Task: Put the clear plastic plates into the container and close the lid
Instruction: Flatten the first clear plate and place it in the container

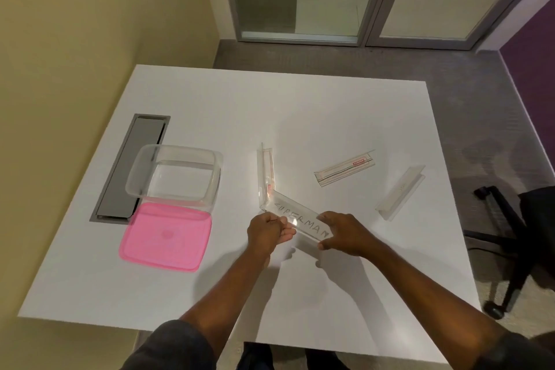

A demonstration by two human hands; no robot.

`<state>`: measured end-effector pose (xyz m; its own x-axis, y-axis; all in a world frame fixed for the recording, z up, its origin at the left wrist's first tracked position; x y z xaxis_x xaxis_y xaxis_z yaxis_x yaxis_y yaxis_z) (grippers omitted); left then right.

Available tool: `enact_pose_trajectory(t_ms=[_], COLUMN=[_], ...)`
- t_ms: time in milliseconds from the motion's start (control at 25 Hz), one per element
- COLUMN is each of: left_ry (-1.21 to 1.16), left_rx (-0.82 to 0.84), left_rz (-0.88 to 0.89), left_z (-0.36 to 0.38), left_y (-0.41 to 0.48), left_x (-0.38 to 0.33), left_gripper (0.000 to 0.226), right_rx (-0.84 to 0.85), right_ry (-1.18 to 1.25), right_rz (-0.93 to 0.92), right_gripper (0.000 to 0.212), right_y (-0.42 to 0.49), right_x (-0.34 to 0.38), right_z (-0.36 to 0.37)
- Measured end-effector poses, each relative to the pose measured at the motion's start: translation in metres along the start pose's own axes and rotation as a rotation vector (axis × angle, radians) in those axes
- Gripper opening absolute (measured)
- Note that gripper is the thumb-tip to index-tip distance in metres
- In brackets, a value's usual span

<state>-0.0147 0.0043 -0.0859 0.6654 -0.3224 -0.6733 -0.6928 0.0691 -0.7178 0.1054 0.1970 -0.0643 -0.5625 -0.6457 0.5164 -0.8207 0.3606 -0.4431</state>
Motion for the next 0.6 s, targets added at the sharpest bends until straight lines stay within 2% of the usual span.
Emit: enact_pose_trajectory(t_ms=[120, 240, 360, 480, 600], left_ry=[0.23, 0.369, 0.673, 1.004, 1.202], left_rx=[-0.098, -0.134, -0.092, 0.028, 0.136], left_rz=[0.264, 0.498, 0.783, 1.018, 1.032], left_z=[-0.026, -0.054, -0.081, -0.1, -0.118], left_y=[0.001, 0.007, 0.016, 0.022, 0.034], left_x=[-0.022, -0.05, -0.08, -0.108, -0.127], left_gripper=[0.025, 0.071, 0.095, 0.098, 0.075], right_rx=[-0.022, -0.049, -0.067, -0.092, -0.119], right_ry=[-0.043, -0.101, -0.132, -0.128, -0.149], right_rz=[-0.037, -0.067, -0.106, -0.129, -0.17], right_gripper=[0.076, 0.083, 0.081, 0.069, 0.066], right_y=[0.005, 0.008, 0.012, 0.018, 0.027], right_x=[0.018, 0.037, 0.06, 0.086, 0.116], right_z=[-0.003, -0.008, -0.007, -0.008, -0.005])
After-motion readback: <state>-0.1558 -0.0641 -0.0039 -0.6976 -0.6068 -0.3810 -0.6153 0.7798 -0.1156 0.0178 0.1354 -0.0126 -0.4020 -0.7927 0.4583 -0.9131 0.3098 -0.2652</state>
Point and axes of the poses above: each hand's wrist, its own y-axis towards the middle knuckle, its own z-axis out of the palm, x = y × z, the point moved 5 cm from there along y, towards the middle knuckle, and after that the axes turned 12 degrees about -x, right-handed, at the moved point
